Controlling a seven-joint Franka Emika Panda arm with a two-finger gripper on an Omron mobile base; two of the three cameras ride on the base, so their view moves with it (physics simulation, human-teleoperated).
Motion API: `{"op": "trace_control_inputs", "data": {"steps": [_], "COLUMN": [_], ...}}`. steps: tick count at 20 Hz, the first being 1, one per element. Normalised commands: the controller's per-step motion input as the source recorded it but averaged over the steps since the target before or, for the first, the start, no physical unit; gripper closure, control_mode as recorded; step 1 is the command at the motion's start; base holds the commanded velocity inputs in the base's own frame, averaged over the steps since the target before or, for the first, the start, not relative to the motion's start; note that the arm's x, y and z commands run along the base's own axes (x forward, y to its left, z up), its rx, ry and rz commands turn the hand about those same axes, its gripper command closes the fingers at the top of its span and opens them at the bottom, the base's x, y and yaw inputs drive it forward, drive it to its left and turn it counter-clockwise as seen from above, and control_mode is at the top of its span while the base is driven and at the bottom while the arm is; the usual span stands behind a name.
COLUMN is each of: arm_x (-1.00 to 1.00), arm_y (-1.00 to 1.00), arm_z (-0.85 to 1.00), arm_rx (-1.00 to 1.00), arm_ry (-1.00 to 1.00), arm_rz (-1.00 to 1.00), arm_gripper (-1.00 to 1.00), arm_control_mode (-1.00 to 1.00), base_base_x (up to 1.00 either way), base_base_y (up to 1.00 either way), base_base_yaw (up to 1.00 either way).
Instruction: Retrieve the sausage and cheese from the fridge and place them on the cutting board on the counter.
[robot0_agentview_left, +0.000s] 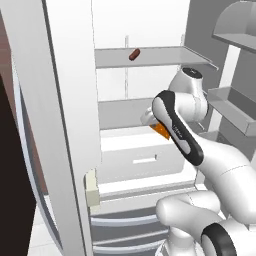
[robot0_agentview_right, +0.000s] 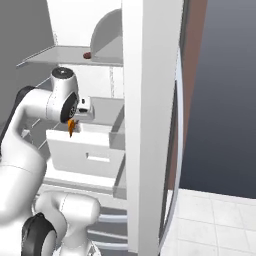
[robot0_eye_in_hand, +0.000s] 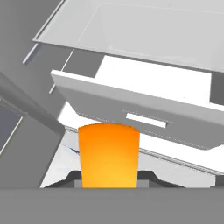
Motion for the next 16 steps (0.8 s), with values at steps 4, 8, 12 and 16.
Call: {"op": "trace_control_inputs", "data": {"steps": [4, 8, 12, 16], "arm_x": [0.0, 0.0, 0.0, 0.0], "arm_y": [0.0, 0.0, 0.0, 0.0], "arm_z": [0.0, 0.0, 0.0, 0.0], "arm_rx": [0.0, 0.0, 0.0, 0.0], "arm_ry": [0.0, 0.0, 0.0, 0.0], "arm_rz": [0.0, 0.0, 0.0, 0.0], "arm_gripper": [1.0, 1.0, 1.0, 1.0], "arm_control_mode": [1.0, 1.0, 1.0, 1.0], "base_base_x": [-0.49, -0.14, -0.23, -0.59], "base_base_y": [0.0, 0.03, 0.12, 0.19], "base_base_yaw": [-0.08, -0.11, -0.13, -0.16]}}
